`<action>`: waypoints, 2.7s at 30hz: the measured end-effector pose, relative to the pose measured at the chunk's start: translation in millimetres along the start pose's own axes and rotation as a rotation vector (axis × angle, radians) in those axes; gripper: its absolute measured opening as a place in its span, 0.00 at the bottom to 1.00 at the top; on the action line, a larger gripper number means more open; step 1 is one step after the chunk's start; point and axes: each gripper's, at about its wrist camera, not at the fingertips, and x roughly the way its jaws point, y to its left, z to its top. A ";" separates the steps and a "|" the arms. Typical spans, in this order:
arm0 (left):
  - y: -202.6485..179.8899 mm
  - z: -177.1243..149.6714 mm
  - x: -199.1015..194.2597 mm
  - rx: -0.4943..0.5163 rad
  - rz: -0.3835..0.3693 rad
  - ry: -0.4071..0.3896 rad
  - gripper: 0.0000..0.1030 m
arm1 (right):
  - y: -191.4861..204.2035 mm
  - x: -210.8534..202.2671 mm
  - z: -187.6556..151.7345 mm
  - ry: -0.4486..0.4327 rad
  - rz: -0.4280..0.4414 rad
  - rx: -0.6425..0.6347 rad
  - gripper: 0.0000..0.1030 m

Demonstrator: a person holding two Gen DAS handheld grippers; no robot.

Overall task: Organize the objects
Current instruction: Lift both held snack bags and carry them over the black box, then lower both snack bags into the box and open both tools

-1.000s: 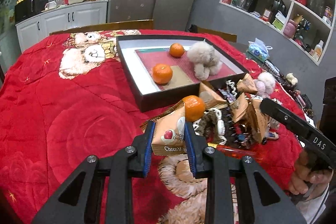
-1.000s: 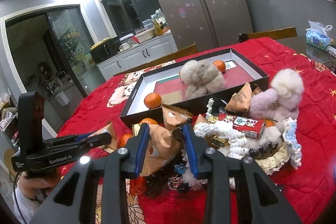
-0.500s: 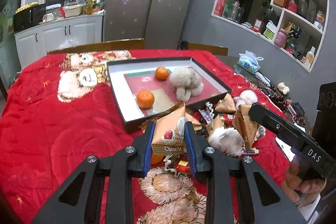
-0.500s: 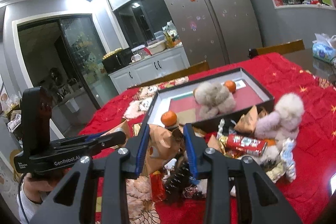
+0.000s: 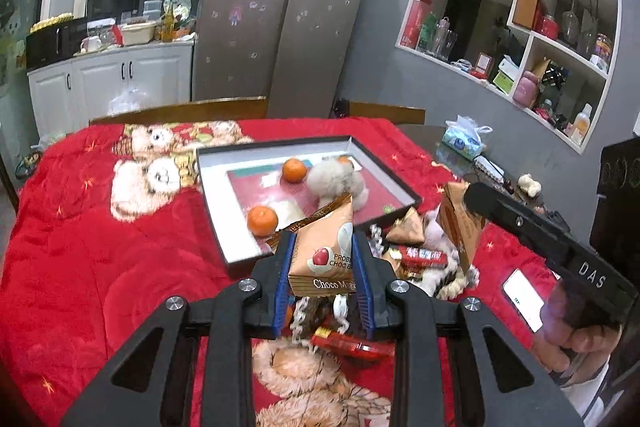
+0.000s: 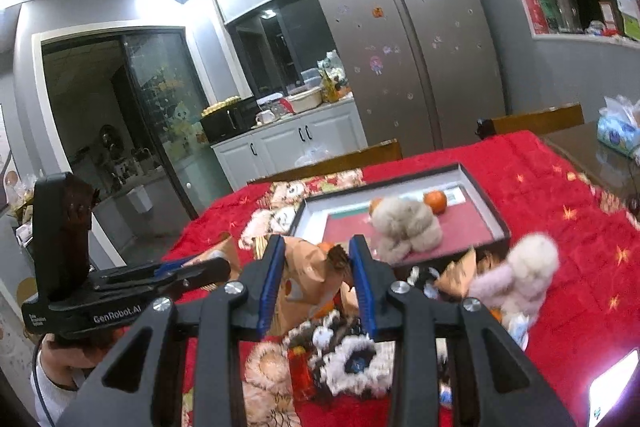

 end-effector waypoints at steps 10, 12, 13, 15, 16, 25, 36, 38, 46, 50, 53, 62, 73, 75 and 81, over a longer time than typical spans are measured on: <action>-14.5 47.2 6.9 0.032 0.077 -0.040 0.26 | 12.1 9.6 50.3 -0.020 0.018 -0.072 0.32; -15.5 55.6 10.9 0.036 0.089 -0.047 0.26 | 12.4 15.0 57.6 -0.016 0.018 -0.085 0.32; -15.6 58.9 12.9 0.036 0.092 -0.050 0.26 | 12.3 17.5 60.9 -0.017 0.015 -0.094 0.32; -14.4 66.9 19.1 0.030 0.092 -0.055 0.26 | 11.0 21.6 67.1 -0.020 0.010 -0.105 0.32; -13.8 69.5 21.8 0.028 0.092 -0.056 0.26 | 10.3 23.8 69.3 -0.018 0.005 -0.108 0.32; 17.1 102.1 55.1 -0.045 0.123 -0.095 0.26 | -15.0 61.3 93.4 -0.011 -0.024 -0.094 0.32; 59.4 129.7 134.5 -0.097 0.149 -0.056 0.26 | -49.7 143.9 126.0 0.036 -0.019 -0.063 0.32; 65.5 132.0 150.0 -0.099 0.153 -0.031 0.26 | -52.3 161.1 128.3 0.058 -0.014 -0.061 0.32; 89.4 121.6 181.5 -0.096 0.171 0.041 0.26 | -73.0 216.1 118.6 0.133 -0.003 -0.004 0.32; 98.3 114.2 192.3 -0.123 0.158 0.066 0.26 | -81.2 242.7 105.4 0.220 -0.052 -0.028 0.32; 97.8 108.3 202.7 -0.129 0.147 0.095 0.26 | -89.1 252.6 96.6 0.263 -0.059 -0.023 0.32; 90.5 92.6 229.7 -0.117 0.108 0.172 0.26 | -107.1 275.7 79.5 0.376 -0.118 -0.002 0.32; 97.0 86.4 241.9 -0.148 0.109 0.214 0.26 | -125.9 291.0 68.9 0.436 -0.155 0.053 0.32; 97.3 85.2 244.2 -0.147 0.117 0.223 0.26 | -124.5 292.0 67.6 0.439 -0.160 0.046 0.32; 97.4 82.8 252.4 -0.125 0.157 0.262 0.50 | -128.8 297.7 63.8 0.471 -0.176 0.065 0.34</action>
